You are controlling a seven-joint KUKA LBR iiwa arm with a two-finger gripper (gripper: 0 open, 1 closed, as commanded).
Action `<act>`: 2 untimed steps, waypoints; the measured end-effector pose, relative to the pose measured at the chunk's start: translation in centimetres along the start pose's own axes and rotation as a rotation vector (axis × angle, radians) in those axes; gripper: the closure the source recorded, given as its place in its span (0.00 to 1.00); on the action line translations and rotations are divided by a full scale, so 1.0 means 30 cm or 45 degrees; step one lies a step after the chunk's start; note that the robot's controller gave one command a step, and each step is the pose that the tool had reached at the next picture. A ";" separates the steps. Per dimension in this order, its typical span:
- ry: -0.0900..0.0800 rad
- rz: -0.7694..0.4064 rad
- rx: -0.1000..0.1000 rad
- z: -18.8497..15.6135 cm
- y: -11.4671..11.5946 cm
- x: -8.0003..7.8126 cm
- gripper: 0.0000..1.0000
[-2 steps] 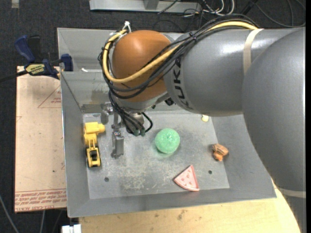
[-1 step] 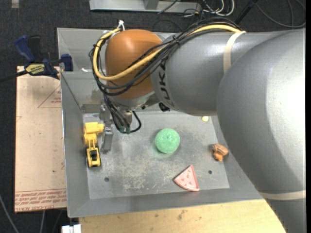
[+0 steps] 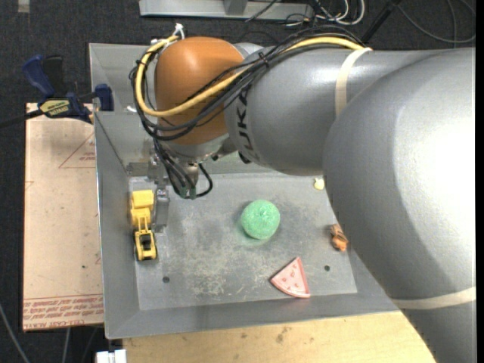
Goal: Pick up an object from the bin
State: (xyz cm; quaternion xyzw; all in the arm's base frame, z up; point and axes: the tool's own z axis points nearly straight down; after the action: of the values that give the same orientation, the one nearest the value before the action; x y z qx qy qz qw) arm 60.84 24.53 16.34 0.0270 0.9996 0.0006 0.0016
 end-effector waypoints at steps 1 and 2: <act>-0.001 -0.064 -0.002 0.191 0.015 -0.055 0.00; -0.025 -0.496 -0.017 0.263 0.049 -0.056 1.00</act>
Offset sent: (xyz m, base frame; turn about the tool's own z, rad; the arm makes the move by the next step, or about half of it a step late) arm 0.0108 0.0075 -0.0934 -0.3943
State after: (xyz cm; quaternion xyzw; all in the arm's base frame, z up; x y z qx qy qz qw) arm 62.63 25.90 8.47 -0.1669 0.9859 0.0068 0.0115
